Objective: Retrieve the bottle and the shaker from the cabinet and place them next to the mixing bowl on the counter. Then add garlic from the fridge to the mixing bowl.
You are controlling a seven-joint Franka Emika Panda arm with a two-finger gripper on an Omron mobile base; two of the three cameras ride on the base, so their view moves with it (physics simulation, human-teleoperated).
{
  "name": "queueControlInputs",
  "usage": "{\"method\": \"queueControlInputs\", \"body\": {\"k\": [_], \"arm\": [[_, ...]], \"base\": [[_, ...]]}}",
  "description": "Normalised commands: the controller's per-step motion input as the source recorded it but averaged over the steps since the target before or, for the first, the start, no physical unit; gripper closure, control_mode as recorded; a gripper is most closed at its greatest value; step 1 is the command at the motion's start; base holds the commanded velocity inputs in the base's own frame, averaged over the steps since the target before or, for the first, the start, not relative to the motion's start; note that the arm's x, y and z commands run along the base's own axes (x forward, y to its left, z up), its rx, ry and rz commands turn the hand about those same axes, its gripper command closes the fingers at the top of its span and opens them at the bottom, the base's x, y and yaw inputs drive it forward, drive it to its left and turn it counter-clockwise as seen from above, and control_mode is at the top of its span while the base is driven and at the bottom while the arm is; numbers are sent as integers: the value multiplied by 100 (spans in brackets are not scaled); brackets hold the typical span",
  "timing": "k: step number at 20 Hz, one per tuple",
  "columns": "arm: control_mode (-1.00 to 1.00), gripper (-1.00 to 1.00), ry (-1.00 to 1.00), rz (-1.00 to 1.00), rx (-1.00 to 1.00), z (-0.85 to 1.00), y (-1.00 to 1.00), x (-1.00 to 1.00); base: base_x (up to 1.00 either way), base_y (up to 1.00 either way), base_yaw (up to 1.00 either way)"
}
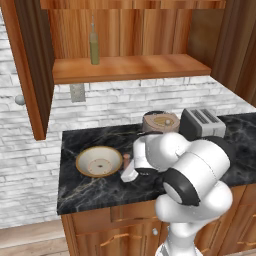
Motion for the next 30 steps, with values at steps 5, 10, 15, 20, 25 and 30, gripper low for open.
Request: {"method": "queueControlInputs", "body": {"k": [5,10,15,20,25,30], "arm": [[-100,-100,0,-1,0,-6,-5,-17],[-100,-100,0,-6,0,0,-25,-6],[-100,-100,0,-6,0,0,-28,-5],[-100,-100,0,-3,0,32,-9,-23],[-100,-100,0,-3,0,73,-1,-12],[-100,-100,15,-11,3,99,-22,-1]], "base": [[0,0,0],[0,0,0],[0,0,0],[0,0,0],[0,0,0],[0,0,0]]}}
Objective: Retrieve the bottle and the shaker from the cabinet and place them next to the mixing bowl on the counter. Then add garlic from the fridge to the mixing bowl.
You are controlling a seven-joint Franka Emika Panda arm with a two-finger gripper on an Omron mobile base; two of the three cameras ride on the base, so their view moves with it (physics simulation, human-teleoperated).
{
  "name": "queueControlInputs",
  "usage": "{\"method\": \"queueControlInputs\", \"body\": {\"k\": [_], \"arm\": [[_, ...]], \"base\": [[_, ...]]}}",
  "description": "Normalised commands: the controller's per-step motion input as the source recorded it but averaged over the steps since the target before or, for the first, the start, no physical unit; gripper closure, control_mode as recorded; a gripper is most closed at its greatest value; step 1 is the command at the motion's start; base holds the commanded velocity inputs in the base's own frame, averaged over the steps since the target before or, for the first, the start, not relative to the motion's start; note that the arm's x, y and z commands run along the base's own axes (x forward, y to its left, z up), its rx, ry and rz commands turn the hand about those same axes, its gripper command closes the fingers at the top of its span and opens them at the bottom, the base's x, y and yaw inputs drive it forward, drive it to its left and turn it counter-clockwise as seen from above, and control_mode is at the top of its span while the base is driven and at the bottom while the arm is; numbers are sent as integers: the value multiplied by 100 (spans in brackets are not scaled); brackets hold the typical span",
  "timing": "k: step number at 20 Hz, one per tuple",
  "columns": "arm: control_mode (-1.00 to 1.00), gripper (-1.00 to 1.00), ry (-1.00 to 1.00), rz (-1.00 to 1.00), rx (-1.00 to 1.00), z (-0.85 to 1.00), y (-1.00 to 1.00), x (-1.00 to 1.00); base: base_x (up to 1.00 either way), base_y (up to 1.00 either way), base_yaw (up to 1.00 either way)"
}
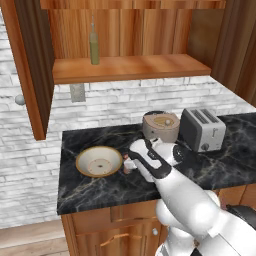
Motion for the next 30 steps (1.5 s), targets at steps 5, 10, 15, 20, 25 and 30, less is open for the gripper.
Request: {"method": "queueControlInputs", "body": {"k": [5,10,15,20,25,30], "arm": [[-100,-100,38,-14,1,100,-28,0],[-100,-100,45,-14,0,100,-9,0],[-100,-100,34,-16,0,100,-1,-9],[-100,-100,-10,-14,3,45,0,-75],[-100,-100,-45,0,2,56,10,-87],[-100,-100,-29,0,0,100,4,-23]], "base": [[0,0,0],[0,0,0],[0,0,0],[0,0,0],[0,0,0],[0,0,0]]}}
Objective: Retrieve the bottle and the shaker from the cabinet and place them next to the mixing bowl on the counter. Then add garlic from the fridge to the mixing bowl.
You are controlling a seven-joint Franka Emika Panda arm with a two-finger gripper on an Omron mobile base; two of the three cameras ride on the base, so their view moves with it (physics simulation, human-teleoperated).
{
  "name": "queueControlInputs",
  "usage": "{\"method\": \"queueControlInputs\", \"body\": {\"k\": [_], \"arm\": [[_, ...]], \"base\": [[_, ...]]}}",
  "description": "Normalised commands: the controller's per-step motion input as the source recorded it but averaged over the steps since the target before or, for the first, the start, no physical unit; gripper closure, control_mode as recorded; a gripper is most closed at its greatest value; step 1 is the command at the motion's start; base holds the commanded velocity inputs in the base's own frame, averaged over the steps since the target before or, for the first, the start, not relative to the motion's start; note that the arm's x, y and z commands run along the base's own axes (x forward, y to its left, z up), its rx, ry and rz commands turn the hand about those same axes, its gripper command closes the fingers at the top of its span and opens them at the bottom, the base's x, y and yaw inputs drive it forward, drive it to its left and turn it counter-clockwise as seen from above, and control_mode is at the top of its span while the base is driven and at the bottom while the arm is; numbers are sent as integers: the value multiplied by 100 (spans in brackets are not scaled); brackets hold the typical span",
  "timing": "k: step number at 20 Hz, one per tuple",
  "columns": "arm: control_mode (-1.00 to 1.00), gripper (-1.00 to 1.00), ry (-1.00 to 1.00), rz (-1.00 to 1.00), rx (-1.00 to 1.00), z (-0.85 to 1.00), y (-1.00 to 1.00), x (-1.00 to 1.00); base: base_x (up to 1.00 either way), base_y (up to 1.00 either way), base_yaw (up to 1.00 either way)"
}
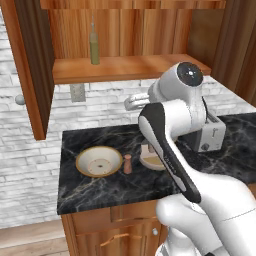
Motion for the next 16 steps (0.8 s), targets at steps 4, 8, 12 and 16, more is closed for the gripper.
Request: {"method": "queueControlInputs", "body": {"k": [4,8,12,16], "arm": [[-100,-100,-25,1,0,100,1,-3],[-100,-100,-32,1,2,21,0,11],[-100,-100,-22,4,8,19,0,44],[-100,-100,-3,18,14,89,0,25]], "base": [[0,0,0],[0,0,0],[0,0,0],[0,0,0]]}}
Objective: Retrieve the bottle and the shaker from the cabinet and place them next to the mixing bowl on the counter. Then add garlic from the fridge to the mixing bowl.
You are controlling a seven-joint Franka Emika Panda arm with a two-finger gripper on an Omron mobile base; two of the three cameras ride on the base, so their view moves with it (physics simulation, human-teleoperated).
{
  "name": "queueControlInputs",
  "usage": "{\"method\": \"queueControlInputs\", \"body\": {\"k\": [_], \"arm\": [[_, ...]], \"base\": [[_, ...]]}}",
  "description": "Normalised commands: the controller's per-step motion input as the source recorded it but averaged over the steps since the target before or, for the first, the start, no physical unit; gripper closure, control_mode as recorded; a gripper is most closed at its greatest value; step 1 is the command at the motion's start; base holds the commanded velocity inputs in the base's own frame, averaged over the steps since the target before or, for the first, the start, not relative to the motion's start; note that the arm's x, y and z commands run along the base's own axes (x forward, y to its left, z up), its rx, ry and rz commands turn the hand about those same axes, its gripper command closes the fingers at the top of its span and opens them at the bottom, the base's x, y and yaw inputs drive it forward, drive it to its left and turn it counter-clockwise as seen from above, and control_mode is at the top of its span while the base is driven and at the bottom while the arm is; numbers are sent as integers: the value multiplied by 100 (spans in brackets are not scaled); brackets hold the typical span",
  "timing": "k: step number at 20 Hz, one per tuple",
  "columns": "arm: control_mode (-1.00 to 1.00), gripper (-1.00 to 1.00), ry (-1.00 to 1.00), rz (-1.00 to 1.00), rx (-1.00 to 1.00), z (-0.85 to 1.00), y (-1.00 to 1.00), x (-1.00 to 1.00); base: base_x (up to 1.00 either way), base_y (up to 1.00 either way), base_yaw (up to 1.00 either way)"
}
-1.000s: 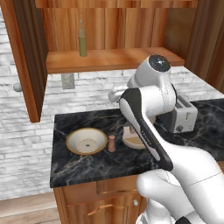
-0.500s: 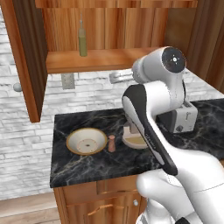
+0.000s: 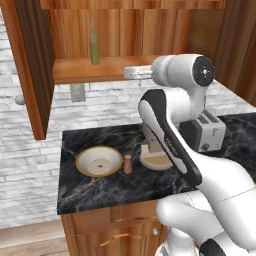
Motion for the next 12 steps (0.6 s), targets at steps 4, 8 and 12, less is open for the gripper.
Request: {"method": "queueControlInputs", "body": {"k": [4,8,12], "arm": [[-100,-100,11,20,4,77,1,0],[-100,-100,17,11,-1,5,9,21],[-100,-100,15,1,-9,-13,3,38]], "base": [[0,0,0],[0,0,0],[0,0,0]]}}
